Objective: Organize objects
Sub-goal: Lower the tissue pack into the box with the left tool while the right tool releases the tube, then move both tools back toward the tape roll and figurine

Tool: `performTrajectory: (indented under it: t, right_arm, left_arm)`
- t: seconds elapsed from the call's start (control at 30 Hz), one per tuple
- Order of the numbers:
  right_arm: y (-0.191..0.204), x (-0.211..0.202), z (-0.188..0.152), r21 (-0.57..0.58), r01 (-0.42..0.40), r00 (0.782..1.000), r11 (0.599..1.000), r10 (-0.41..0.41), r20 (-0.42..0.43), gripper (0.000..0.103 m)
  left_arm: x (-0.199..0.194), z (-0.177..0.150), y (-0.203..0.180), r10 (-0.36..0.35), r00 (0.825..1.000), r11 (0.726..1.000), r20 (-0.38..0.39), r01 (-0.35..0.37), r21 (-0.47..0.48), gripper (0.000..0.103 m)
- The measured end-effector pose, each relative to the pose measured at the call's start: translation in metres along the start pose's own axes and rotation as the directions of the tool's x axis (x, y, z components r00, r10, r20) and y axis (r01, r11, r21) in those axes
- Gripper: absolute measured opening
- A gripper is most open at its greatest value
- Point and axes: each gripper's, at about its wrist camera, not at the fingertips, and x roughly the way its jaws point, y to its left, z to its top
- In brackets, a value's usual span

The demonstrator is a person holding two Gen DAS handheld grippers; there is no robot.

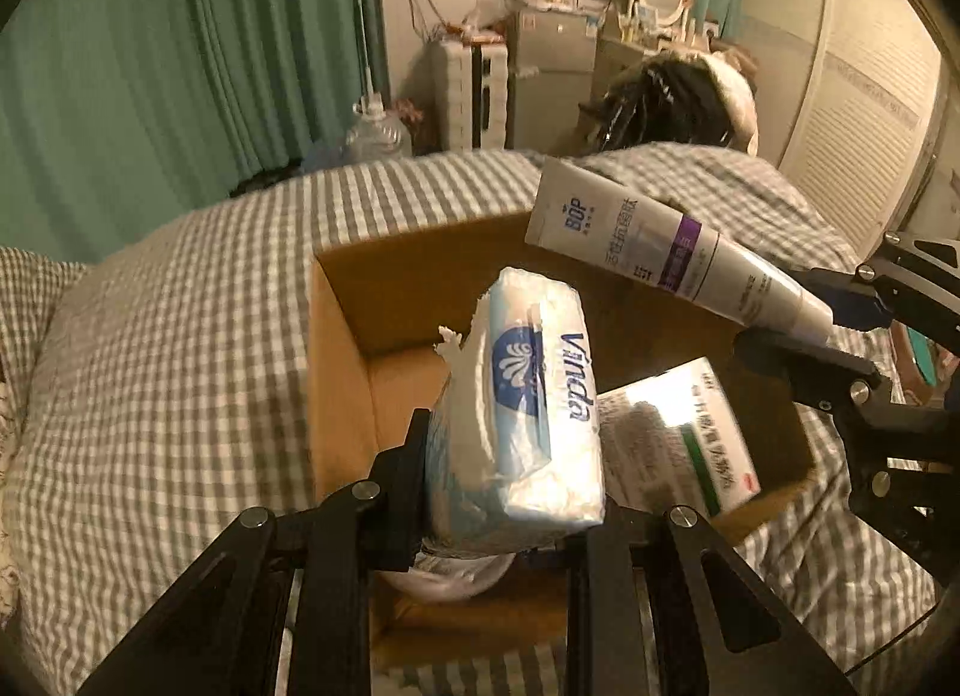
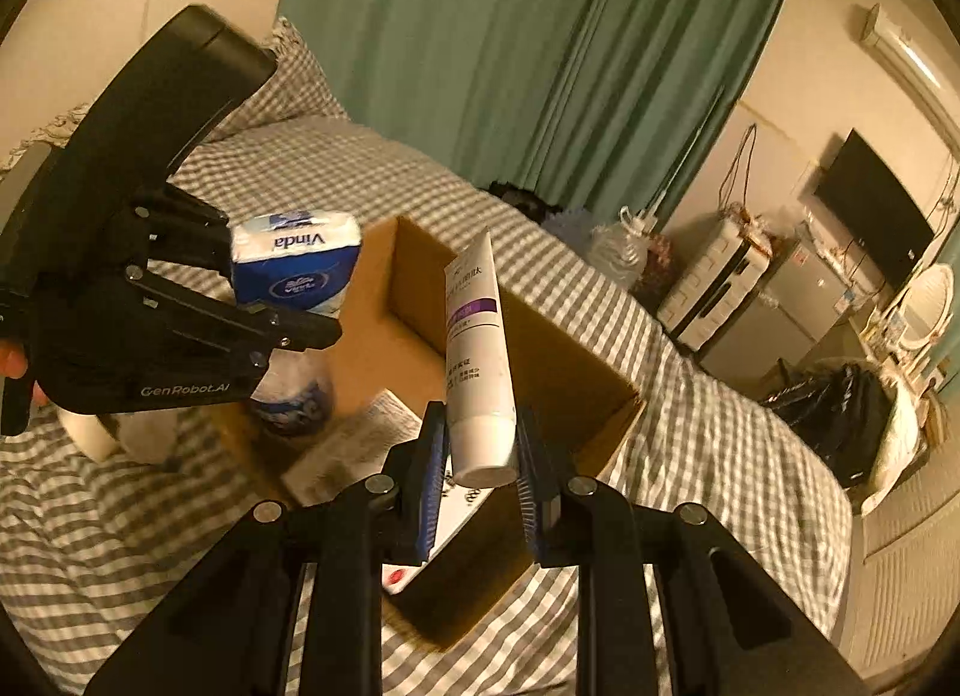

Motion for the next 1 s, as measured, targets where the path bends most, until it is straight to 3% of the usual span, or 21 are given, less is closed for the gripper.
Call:
performTrajectory:
  t: [0.17, 0.2, 0.27, 0.3, 0.33, 0.47, 0.53, 0.67, 0.87, 1.0]
  right_arm:
    - [-0.013, 0.017, -0.017, 0.042, -0.03, 1.0, 0.999, 0.03, 0.003, 0.022]
    - [-0.015, 0.018, -0.018, 0.055, -0.019, 1.0, 0.998, 0.019, 0.007, 0.026]
    - [-0.021, 0.014, -0.022, 0.085, -0.004, 1.0, 0.996, 0.002, 0.022, 0.056]
    - [-0.023, 0.008, -0.023, 0.107, 0.003, 0.999, 0.994, -0.007, 0.035, 0.074]
    - [-0.025, 0.002, -0.024, 0.125, 0.011, 0.998, 0.992, -0.018, 0.053, 0.076]
    - [-0.028, -0.037, -0.022, 0.186, 0.023, 0.995, 0.982, -0.04, 0.089, 0.078]
    - [-0.026, -0.059, -0.015, 0.199, 0.047, 0.993, 0.979, -0.067, 0.095, 0.081]
    - [-0.012, -0.11, -0.002, 0.221, 0.073, 0.989, 0.973, -0.099, 0.109, 0.087]
    - [0.035, -0.182, 0.021, 0.228, 0.061, 0.982, 0.972, -0.099, 0.16, 0.094]
    - [0.075, -0.205, 0.022, 0.265, 0.009, 0.984, 0.964, -0.055, 0.169, 0.095]
  left_arm:
    - [0.011, -0.007, -0.004, -0.009, 1.0, 1.0, -0.01, 0.009, -0.009, 0.026]
    - [0.01, -0.007, -0.005, -0.014, 1.0, 1.0, -0.013, 0.014, -0.007, 0.03]
    - [0.005, -0.006, -0.005, -0.009, 1.0, 1.0, -0.008, 0.009, -0.007, 0.055]
    - [0.001, -0.005, -0.006, 0.002, 1.0, 1.0, 0.002, -0.002, -0.01, 0.075]
    - [-0.007, -0.005, -0.006, 0.012, 1.0, 1.0, 0.021, -0.012, -0.014, 0.082]
    - [-0.043, -0.004, -0.003, 0.017, 0.998, 1.0, 0.061, -0.016, -0.008, 0.084]
    - [-0.068, -0.004, -0.002, 0.028, 0.996, 1.0, 0.089, -0.027, -0.007, 0.095]
    - [-0.12, -0.011, 0.007, 0.05, 0.987, 0.999, 0.153, -0.049, -0.011, 0.1]
    - [-0.195, -0.039, 0.036, 0.087, 0.97, 0.996, 0.228, -0.08, -0.043, 0.103]
    - [-0.224, -0.068, 0.054, 0.127, 0.961, 0.991, 0.247, -0.113, -0.07, 0.103]
